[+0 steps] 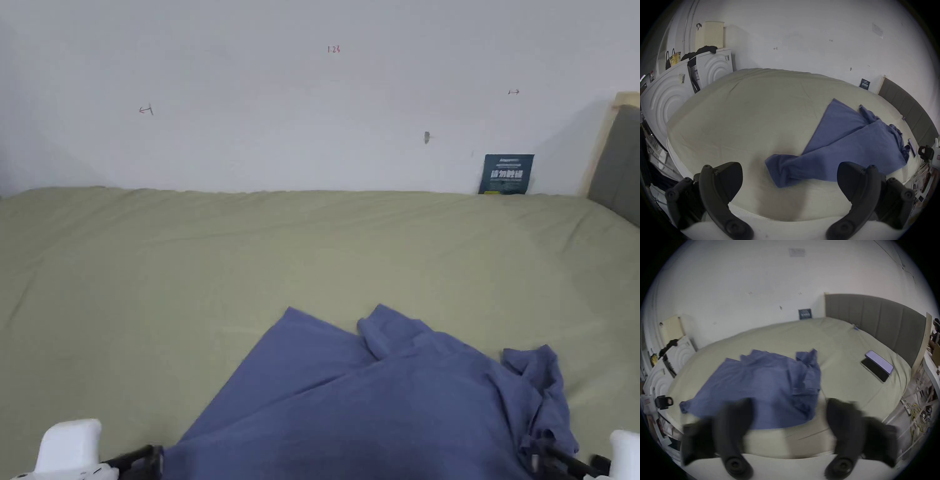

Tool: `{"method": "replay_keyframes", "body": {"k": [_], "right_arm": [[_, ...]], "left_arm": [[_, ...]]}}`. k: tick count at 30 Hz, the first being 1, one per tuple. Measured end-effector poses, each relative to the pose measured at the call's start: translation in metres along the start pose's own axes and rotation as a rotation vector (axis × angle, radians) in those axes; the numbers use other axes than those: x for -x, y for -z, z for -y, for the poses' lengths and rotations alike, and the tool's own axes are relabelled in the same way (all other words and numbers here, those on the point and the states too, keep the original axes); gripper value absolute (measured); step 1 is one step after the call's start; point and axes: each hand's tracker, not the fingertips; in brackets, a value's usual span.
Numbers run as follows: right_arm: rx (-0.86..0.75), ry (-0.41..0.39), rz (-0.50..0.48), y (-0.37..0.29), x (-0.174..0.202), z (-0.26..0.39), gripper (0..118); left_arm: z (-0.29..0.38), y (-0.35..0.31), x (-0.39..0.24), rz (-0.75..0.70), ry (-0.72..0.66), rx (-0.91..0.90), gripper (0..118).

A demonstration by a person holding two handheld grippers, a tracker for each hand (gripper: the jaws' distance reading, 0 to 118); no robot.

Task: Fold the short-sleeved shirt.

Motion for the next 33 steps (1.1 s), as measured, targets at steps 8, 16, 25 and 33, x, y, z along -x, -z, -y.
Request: {"method": "replay_keyframes", "body": {"k": [8, 16, 25, 33], "right_arm": [[-0.036, -0.14, -0.06, -0.029, 0.048, 0.024, 0], [-0.035, -0.182, -0.099, -0.028, 0.064, 0.036, 0], [-0.021, -0.19, -0.107, -0.019, 0.072, 0.038, 0], [0.054, -0.179, -0.136, -0.005, 0.075, 0.045, 0]], "left_arm": [[0.033, -0.019, 0.014, -0.058, -0.029, 0.034, 0], [0.042, -0.017, 0.04, -0.081, -0.09, 0.058, 0], [0.013, 0.016, 0.042, -0.06, -0.054, 0.048, 0], [-0.001, 0.107, 0.037, -0.113, -0.003, 0.241, 114]]}}
